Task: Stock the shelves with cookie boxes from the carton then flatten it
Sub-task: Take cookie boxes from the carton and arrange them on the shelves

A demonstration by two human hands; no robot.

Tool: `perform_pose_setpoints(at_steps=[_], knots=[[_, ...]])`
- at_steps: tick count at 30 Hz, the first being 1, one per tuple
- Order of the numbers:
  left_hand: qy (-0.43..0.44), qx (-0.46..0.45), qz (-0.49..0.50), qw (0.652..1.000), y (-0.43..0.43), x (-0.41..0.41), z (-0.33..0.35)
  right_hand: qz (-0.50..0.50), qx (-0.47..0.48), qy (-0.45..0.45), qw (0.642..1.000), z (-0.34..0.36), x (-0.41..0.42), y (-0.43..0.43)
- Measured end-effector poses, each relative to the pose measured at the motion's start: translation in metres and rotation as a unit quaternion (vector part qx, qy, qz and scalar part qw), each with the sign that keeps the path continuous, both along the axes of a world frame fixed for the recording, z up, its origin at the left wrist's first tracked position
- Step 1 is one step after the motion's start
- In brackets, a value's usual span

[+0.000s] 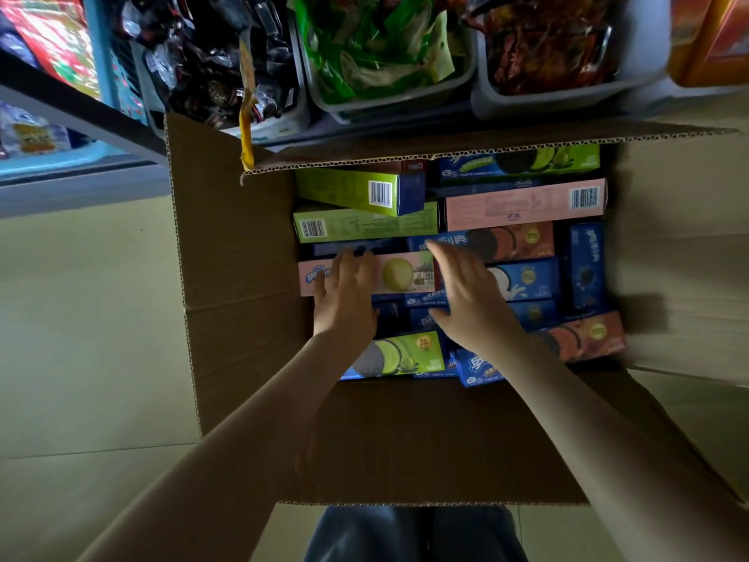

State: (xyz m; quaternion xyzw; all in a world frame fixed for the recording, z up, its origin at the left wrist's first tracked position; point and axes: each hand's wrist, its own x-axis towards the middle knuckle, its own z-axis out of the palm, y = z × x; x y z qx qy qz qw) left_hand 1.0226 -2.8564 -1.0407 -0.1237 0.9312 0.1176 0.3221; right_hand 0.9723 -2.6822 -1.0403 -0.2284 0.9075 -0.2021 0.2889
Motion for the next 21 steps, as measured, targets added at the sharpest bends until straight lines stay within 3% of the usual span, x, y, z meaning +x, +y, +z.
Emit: perform_pose_setpoints(at_steps=[8, 14, 21], knots=[[-0.005, -0.063, -0.119, 0.991, 0.002, 0.000, -0.013, 0.024, 0.042, -0.003, 0.999, -0.023, 0.010, -0.009], [-0.037, -0.027, -0.202, 0.978, -0.004, 0.011, -0.017, 0.065, 0.023, -0.021, 0.997, -0.020, 0.027, 0.015], [-0.060, 0.034, -0.118, 0.991, 0.001, 0.021, -0.013, 0.038, 0.013, -0.071, 0.997, -0.017, 0.021, 0.020]])
